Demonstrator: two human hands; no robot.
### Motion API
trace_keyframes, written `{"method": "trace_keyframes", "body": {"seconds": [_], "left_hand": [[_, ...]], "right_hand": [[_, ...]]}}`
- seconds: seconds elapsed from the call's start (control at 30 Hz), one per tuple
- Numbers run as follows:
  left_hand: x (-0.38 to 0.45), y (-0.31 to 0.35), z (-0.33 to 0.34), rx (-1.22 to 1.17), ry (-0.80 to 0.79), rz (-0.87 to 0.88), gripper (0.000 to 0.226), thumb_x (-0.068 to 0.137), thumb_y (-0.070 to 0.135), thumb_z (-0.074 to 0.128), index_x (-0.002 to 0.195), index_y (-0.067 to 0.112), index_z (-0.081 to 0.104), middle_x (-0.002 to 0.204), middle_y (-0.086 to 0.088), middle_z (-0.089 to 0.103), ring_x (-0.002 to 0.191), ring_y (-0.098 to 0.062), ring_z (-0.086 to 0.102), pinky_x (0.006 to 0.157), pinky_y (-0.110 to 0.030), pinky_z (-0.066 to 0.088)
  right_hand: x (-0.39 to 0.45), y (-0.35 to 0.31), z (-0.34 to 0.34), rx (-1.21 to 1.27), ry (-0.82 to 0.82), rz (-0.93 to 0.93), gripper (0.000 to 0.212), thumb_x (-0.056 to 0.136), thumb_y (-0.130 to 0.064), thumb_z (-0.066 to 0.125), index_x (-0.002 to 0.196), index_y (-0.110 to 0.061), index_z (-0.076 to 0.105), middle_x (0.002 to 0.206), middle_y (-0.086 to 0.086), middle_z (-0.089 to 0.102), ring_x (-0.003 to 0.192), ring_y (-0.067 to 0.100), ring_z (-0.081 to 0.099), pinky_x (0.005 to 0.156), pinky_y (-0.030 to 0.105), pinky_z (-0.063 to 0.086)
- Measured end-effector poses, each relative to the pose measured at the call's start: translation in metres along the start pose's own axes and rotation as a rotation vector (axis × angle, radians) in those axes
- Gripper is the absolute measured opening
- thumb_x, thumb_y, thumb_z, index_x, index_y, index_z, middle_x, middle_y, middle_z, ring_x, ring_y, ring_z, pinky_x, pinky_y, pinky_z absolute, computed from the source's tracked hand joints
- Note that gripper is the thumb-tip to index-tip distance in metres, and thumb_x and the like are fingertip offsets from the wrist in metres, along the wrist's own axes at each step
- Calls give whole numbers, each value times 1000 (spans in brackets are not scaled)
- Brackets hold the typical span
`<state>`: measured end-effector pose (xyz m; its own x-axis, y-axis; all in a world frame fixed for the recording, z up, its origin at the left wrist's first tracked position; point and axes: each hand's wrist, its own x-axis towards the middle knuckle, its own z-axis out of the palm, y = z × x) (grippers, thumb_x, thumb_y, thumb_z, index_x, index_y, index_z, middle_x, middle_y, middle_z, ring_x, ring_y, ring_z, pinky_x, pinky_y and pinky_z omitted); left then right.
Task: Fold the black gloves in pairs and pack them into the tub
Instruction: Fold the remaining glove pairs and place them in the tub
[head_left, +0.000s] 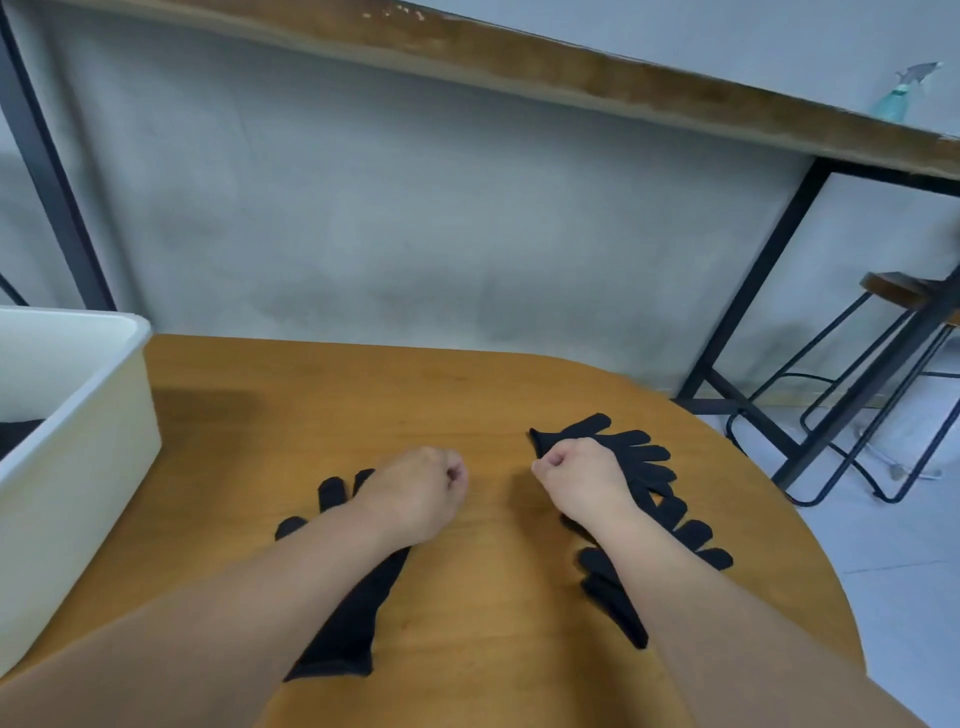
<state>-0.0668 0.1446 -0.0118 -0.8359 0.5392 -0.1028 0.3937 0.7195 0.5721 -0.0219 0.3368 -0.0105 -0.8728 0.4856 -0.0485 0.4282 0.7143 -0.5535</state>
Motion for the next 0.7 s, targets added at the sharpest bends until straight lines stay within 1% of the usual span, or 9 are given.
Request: {"method": "trace_keyframes", "body": {"seconds": [0.07, 0.17, 0.23, 0.33, 0.37, 0.43, 0.53, 0.63, 0.7], "left_hand": [[26, 14, 8, 25, -12, 38, 19, 98, 25, 46, 103, 21, 65, 93, 1, 68, 81, -17, 63, 75, -34, 54], [70, 33, 17, 95, -37, 97, 25, 99, 25, 47, 117, 19, 63, 112, -2, 66, 100, -21, 61, 83, -28, 48], [95, 44, 22, 149, -32, 124, 29, 100, 25, 46, 125, 21, 60, 123, -2, 58, 109, -22, 57, 88, -28, 45], [123, 55, 33, 201, -68, 139, 36, 99, 18, 48, 134, 24, 54, 130, -1, 47, 113, -23, 53, 96, -34, 44], [130, 57, 36, 222, -98, 146, 40, 97, 14, 50, 135, 26, 52, 131, -1, 45, 114, -23, 52, 97, -34, 44], [140, 58, 39, 286, -154, 175, 45, 93, 8, 52, 134, 27, 53, 130, 0, 46, 116, -23, 50, 100, -35, 44], [148, 60, 40, 298, -179, 172, 48, 89, 2, 51, 129, 28, 58, 130, 0, 50, 116, -23, 51, 99, -33, 45], [150, 62, 38, 271, -164, 147, 49, 86, 2, 54, 127, 29, 59, 130, 3, 50, 116, -21, 52, 97, -29, 45], [151, 61, 33, 237, -113, 153, 37, 87, 12, 62, 121, 28, 63, 124, 3, 53, 111, -19, 53, 89, -25, 44]], "right_hand": [[12, 3, -2, -33, 40, 12, 19, 94, -28, 60, 88, -15, 72, 85, 2, 70, 78, 18, 64, 72, 31, 56], [29, 12, -1, -110, 47, 15, 24, 93, -29, 61, 98, -9, 72, 94, 6, 70, 85, 23, 65, 75, 34, 56], [42, 18, 1, -194, 32, 2, 33, 91, -39, 62, 98, -7, 70, 99, 8, 67, 85, 24, 65, 73, 35, 56], [56, 27, 9, -313, 6, -22, 47, 86, -57, 61, 98, -11, 65, 104, 5, 59, 84, 22, 61, 65, 31, 51], [58, 30, 11, -335, 10, -41, 47, 86, -56, 61, 102, -12, 65, 107, 5, 57, 87, 22, 61, 65, 31, 50], [61, 33, 13, -377, 34, -108, 36, 90, -44, 60, 105, -12, 67, 107, 5, 58, 88, 24, 62, 67, 31, 50], [64, 36, 11, -389, 44, -143, 17, 90, -25, 57, 91, -13, 69, 90, 6, 64, 74, 25, 61, 60, 29, 47], [65, 36, 0, -250, 27, -106, 16, 86, -24, 58, 82, -14, 69, 70, 4, 64, 63, 22, 61, 53, 29, 49], [62, 31, -9, -74, 21, -71, 13, 86, -25, 60, 83, -17, 70, 69, 3, 68, 67, 22, 66, 59, 32, 57]]}}
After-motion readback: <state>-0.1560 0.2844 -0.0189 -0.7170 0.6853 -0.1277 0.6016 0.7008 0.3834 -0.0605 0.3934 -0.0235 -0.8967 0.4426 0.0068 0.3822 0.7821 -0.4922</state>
